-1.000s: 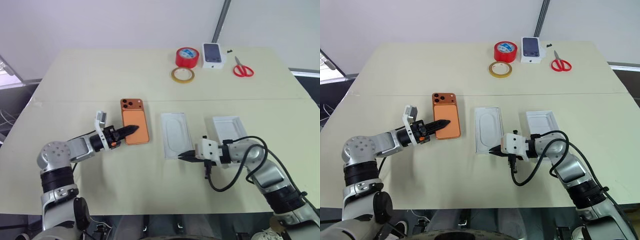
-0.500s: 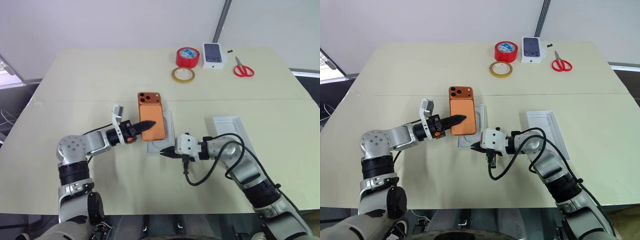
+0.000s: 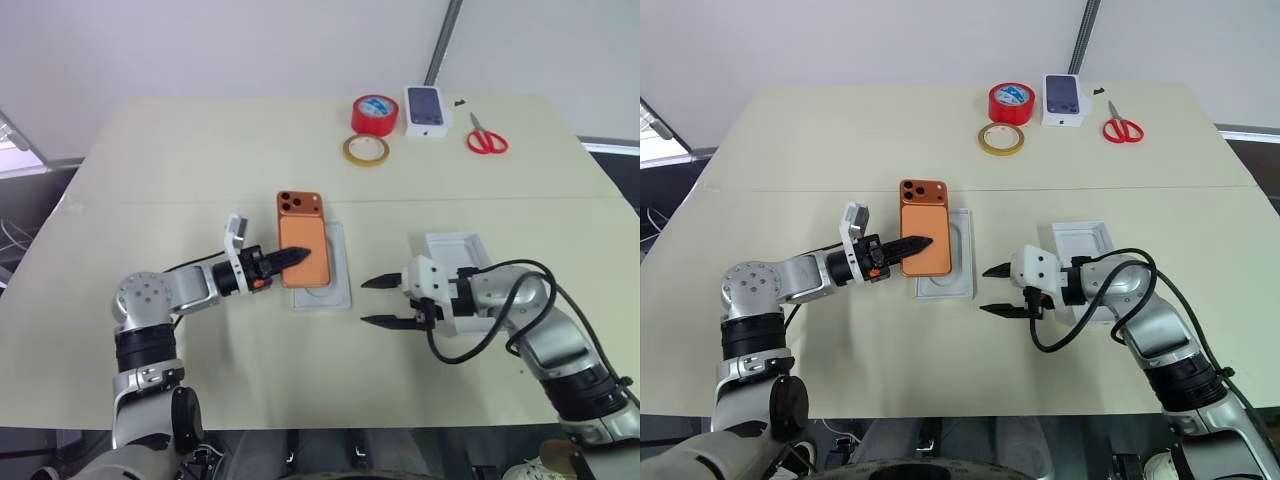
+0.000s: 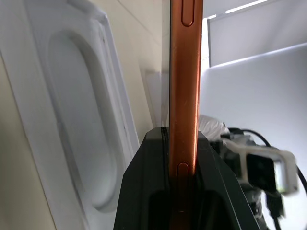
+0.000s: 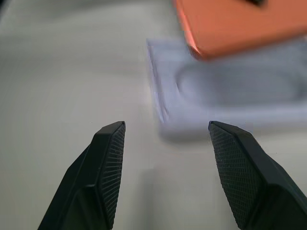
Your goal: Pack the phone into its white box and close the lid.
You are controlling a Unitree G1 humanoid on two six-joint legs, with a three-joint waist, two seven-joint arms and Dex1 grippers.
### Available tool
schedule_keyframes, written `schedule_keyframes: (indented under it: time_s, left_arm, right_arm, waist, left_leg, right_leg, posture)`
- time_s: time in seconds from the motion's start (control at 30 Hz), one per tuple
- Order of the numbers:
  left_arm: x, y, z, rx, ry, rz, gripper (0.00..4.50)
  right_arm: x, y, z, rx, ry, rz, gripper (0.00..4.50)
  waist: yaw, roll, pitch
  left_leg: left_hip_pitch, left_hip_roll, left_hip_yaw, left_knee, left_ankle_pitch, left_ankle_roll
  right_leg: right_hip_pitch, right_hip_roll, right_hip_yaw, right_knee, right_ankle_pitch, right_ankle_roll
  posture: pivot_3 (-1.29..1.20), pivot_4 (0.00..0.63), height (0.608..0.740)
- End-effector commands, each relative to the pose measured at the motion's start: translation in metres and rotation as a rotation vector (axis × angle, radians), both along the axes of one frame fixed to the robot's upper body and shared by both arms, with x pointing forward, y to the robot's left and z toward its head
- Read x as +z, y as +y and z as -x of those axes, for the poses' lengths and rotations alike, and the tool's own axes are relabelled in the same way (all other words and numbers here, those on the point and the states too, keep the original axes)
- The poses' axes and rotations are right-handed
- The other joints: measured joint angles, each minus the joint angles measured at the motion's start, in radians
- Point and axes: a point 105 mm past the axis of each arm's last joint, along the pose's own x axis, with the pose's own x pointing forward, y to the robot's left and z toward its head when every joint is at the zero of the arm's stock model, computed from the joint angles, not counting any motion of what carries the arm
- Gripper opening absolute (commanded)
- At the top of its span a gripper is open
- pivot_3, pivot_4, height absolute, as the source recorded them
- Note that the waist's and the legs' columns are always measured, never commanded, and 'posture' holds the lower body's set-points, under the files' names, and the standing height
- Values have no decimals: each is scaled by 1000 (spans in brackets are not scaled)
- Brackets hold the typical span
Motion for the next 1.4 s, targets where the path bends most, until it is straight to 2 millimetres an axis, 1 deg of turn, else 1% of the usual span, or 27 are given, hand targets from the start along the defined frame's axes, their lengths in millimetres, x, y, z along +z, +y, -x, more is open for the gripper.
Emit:
schedule_keyframes:
  time_s: [0.03, 0.1, 0.17, 0.2, 0.23, 0.3, 0.4, 0.43, 0.57, 0.67, 0.77, 0.87, 1.03, 1.1, 1.2, 1.23, 1.27, 1.3, 1.4]
  left_arm:
    - [5, -4, 7, -31, -21, 24, 0]
    - [3, -2, 7, -29, -8, 18, 0]
    - [3, -1, 7, -25, -10, 16, 994]
    - [2, 0, 7, -28, -3, 6, 1364]
    - [4, 0, 8, -38, -4, 3, 1830]
    - [6, 0, 6, -43, -9, -10, 2876]
    - [9, 0, 4, -46, -5, -14, 4303]
    - [9, 1, 4, -44, -14, -30, 4413]
    - [15, 0, 9, -90, -39, -44, 4413]
    - [15, 0, 10, -101, -59, -101, 4413]
    - [23, 3, 8, -99, -90, -107, 4413]
    - [26, 9, 8, -89, -112, -150, 4413]
    - [43, 21, 13, -102, -156, -147, 4413]
    - [41, 27, 12, -80, -154, -158, 4413]
    - [29, 40, -5, 45, -162, -246, 4413]
    - [25, 43, -11, 81, -182, -295, 3886]
    - [21, 47, -18, 128, -210, -340, 3628]
    - [20, 49, -23, 154, -234, -361, 3174]
    - [14, 47, -27, 162, -309, -443, 1670]
  right_arm:
    - [15, -6, -14, -39, -98, -15, 2872]
    - [15, -6, -16, -47, -108, -18, 2872]
    - [12, -6, -17, -43, -117, -7, 2914]
    - [11, -5, -17, -43, -121, -3, 2914]
    - [10, -5, -17, -41, -120, -3, 2914]
    - [10, -2, -18, -36, -123, -9, 2914]
    - [10, 2, -19, -33, -125, -17, 2914]
    - [10, 3, -19, -32, -125, -21, 2914]
    - [9, 7, -20, -30, -124, -31, 2914]
    - [8, 8, -20, -31, -126, -34, 2914]
    - [9, 10, -21, -30, -124, -41, 2914]
    - [9, 11, -22, -32, -130, -44, 2914]
    - [8, 10, -25, -43, -130, -43, 2914]
    - [6, 10, -28, -56, -133, -35, 2914]
    - [6, 8, -37, -89, -150, -33, 2914]
    - [6, 7, -40, -106, -148, -35, 2322]
    - [6, 5, -45, -128, -161, -22, 2044]
    - [5, 3, -50, -146, -191, 3, 1578]
    - [1, 0, -59, -174, -227, 46, 93]
  waist:
    - [-1, 0, 0]
    - [0, 0, 0]
    - [3, 0, 0]
    - [3, 0, 0]
    - [3, 0, 0]
    - [5, 0, 0]
    - [5, 0, 0]
    - [4, 0, 0]
    - [1, 0, 0]
    - [2, 0, 0]
    - [3, 0, 0]
    - [2, 0, 0]
    - [2, 0, 0]
    - [1, 0, 0]
    - [1, 0, 0]
    - [1, 0, 0]
    - [0, 0, 0]
    - [1, 0, 0]
    - [2, 0, 0]
  left_leg:
    - [0, 0, 0, 0, 0, 0]
    - [0, 0, 0, 0, 0, -1]
    - [0, 1, 0, 0, 0, -1]
    - [0, 0, 0, 0, 0, -1]
    - [0, 0, 0, 0, 0, -1]
    - [0, 0, 0, 0, 0, -1]
    - [0, 0, 0, 1, 0, -1]
    - [0, 0, 0, 1, 0, -1]
    - [0, 0, 0, 1, 0, -1]
    - [0, 0, 0, 1, 1, -1]
    - [0, 0, 0, 1, 1, -1]
    - [0, 0, 0, 1, 1, -1]
    - [0, 0, 0, 1, 1, -1]
    - [0, 0, 0, 1, 1, -1]
    - [1, 0, 0, 1, 1, -1]
    - [1, 0, 0, 1, 1, -1]
    - [1, 0, 0, 1, 1, -1]
    - [1, 0, 0, 1, 1, -1]
    - [1, 0, 0, 1, 1, -1]
  right_leg:
    - [0, 0, 0, 0, 0, 0]
    - [-1, 0, 0, 1, 0, 0]
    - [-1, 0, 0, 1, 0, 0]
    - [-1, 0, 0, 1, 0, 0]
    - [-1, 0, 0, 1, 0, 0]
    - [0, 0, 0, 1, 0, 0]
    - [0, 0, 0, 1, 0, 0]
    - [0, 0, 0, 1, 0, 0]
    - [0, 1, 0, 2, 0, 0]
    - [0, 1, 0, 2, 0, 0]
    - [0, 0, 0, 2, 0, 0]
    - [0, 1, 0, 2, 0, 0]
    - [-1, 1, 0, 2, 0, 0]
    - [-1, 0, 0, 2, 0, 0]
    - [-1, 1, 0, 3, 0, 0]
    - [-1, 1, 0, 3, 0, 0]
    - [-1, 1, 0, 3, 0, 0]
    - [-1, 1, 0, 3, 0, 0]
    - [-1, 0, 0, 2, 0, 0]
  posture:
    - [0, 150, 740]
    - [0, 150, 740]
    - [0, 150, 740]
    - [0, 150, 740]
    - [0, 150, 740]
    - [0, 150, 740]
    - [0, 150, 740]
    - [0, 150, 740]
    - [0, 150, 740]
    - [0, 150, 740]
    - [0, 150, 740]
    - [0, 150, 740]
    - [0, 150, 740]
    - [0, 150, 740]
    - [0, 150, 740]
    - [0, 150, 740]
    - [0, 150, 740]
    - [0, 150, 740]
    - [0, 150, 740]
